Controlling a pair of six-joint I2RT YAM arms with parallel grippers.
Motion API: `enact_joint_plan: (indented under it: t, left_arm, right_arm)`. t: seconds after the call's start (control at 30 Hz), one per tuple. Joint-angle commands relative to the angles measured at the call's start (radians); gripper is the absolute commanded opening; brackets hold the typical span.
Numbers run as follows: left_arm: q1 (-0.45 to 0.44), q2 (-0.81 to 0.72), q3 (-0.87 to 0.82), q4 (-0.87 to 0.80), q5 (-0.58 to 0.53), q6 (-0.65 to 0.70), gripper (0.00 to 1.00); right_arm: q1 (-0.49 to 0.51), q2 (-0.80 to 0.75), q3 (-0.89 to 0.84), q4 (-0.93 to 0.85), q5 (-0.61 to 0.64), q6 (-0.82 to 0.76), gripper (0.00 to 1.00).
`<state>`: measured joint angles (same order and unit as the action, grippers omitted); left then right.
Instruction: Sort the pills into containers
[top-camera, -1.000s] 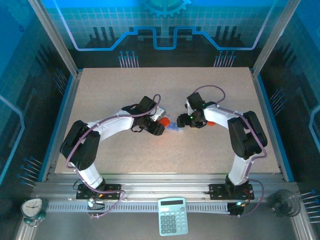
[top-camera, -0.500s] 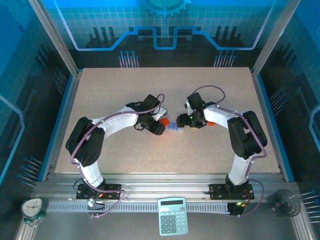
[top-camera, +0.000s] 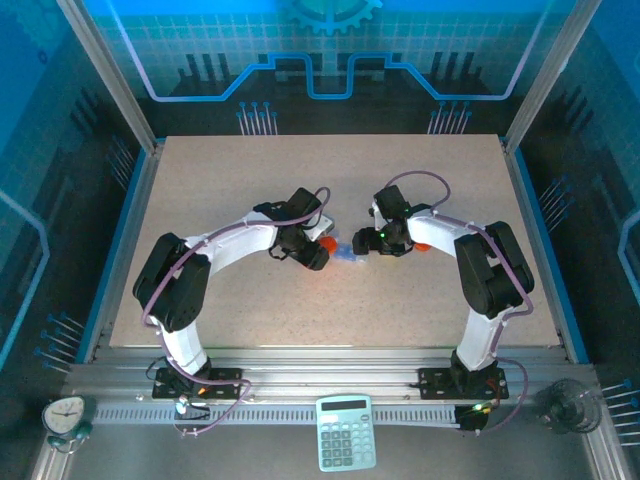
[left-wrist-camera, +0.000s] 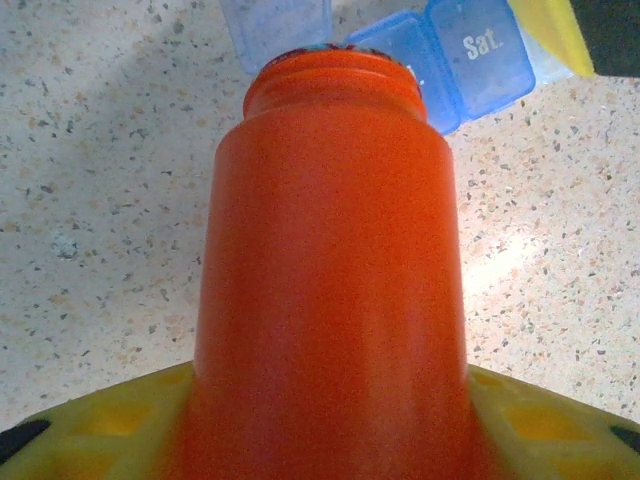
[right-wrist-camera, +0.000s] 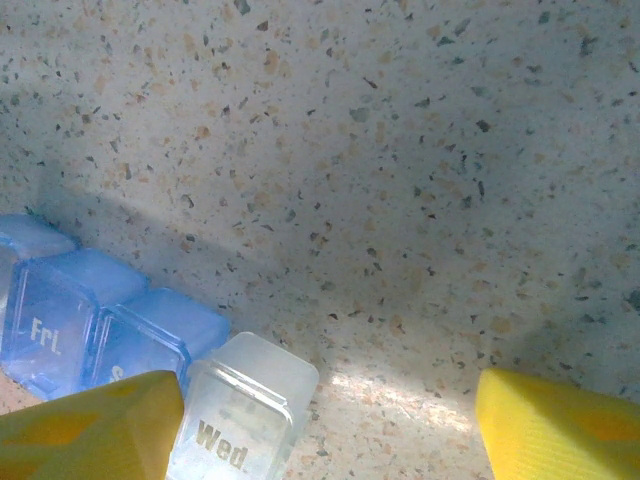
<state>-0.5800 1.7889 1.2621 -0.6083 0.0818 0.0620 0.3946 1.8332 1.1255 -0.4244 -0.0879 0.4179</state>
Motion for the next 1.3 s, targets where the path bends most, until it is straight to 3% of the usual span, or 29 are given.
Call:
enact_joint_plan:
  t: [0.0, 1.27]
  left_arm:
    - [-0.007, 0.016, 0.053, -0.057, -0.015, 0.030, 0.00]
    - [-0.009, 0.147, 0.258, -0.252, -0.051, 0.093, 0.00]
  right_arm:
    - [0.015, 0.033, -0.020, -0.017, -0.003, -0.004, 0.78]
    - [0.015, 0.041, -0.024, -0.017, -0.003, -0.002, 0.78]
